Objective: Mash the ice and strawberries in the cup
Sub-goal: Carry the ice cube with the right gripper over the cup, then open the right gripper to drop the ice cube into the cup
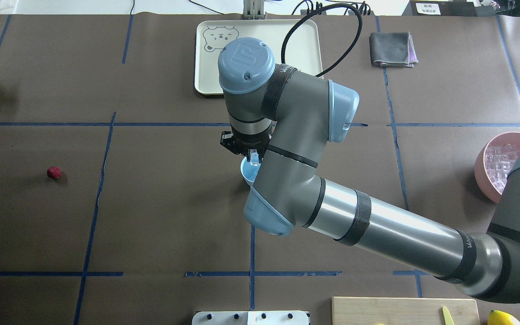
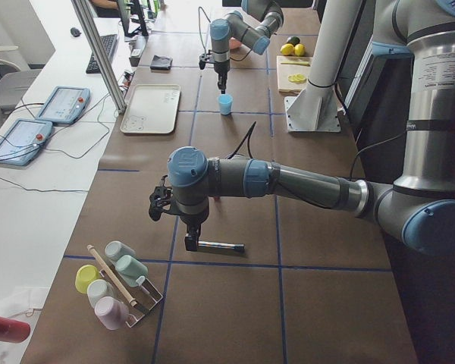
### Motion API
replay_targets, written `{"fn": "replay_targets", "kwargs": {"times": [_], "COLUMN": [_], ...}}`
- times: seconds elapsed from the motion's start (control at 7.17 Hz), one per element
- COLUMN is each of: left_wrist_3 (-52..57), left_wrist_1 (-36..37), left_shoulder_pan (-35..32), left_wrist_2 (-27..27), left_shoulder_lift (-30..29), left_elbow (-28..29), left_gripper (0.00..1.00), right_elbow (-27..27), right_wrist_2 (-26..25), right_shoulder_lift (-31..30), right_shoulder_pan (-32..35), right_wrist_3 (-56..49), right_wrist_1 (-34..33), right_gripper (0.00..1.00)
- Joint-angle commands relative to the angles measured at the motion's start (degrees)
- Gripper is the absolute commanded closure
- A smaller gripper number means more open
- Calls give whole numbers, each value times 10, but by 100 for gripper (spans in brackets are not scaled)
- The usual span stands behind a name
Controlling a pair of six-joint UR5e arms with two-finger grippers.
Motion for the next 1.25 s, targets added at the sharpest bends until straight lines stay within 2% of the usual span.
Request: {"fn": "replay_targets", "kwargs": {"times": [0.0,0.14,0.28,0.42,0.84,1.12], "left_wrist_3": [-1,0,0,-1,0,-42], "left_wrist_1": [0,0,0,0,-4,-4], "left_shoulder_pan": [1,1,0,0,0,33], "left_wrist_2": [0,0,0,0,3,-4], "left_shoulder_lift": [0,0,-1,-2,-2,-4], "left_elbow": [0,0,0,-1,-9,-66], "left_gripper": [0,0,0,0,0,0], "right_elbow": [0,0,0,1,17,71], "right_wrist_2": [0,0,0,0,0,8], "right_shoulder_lift": [0,0,0,0,1,-18], "right_shoulder_pan": [0,0,0,0,11,57], "right_wrist_3": [0,1,7,9,9,0], "right_wrist_1": [0,1,10,10,11,4], "right_gripper": [46,24,17,1,1,1]}}
